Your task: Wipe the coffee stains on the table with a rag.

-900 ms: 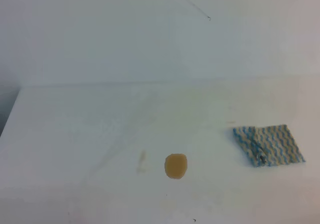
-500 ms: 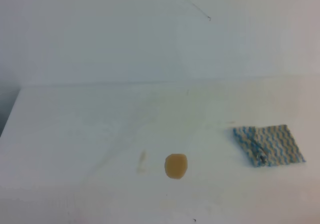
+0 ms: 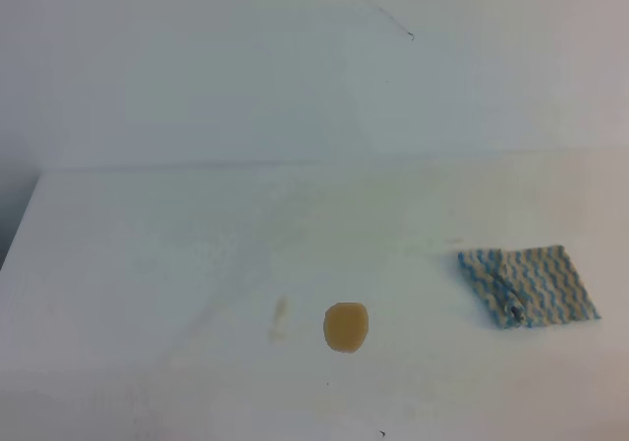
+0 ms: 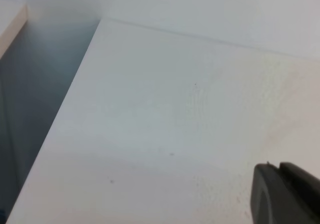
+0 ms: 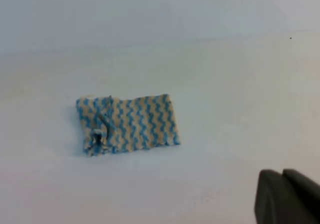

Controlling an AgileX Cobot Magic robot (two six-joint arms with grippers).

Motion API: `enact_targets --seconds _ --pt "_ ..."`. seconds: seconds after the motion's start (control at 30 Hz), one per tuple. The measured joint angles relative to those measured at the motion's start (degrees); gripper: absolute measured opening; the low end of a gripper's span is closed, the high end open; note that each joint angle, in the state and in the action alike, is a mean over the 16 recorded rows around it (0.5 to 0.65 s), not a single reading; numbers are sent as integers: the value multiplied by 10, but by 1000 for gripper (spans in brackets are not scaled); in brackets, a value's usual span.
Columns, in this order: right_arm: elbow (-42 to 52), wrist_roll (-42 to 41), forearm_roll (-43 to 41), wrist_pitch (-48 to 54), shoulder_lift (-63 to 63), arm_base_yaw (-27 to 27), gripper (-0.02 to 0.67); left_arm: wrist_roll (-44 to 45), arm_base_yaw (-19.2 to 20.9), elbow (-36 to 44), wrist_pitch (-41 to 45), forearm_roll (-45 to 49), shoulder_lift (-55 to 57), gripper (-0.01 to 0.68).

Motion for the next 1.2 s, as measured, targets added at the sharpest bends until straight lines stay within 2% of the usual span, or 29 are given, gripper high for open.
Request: enact_targets --seconds 0.3,0.53,1.03,1.2 --pt "-1 0 0 -17 0 0 -3 0 0 0 0 0 0 0" --pt "-1 1 1 -87 0 0 -3 0 0 0 0 0 0 0" --pt "-1 11 11 -406 -1 0 -3 0 0 0 -1 0 0 0" --pt "-6 16 15 -479 -2 0 -3 0 0 0 -1 0 0 0"
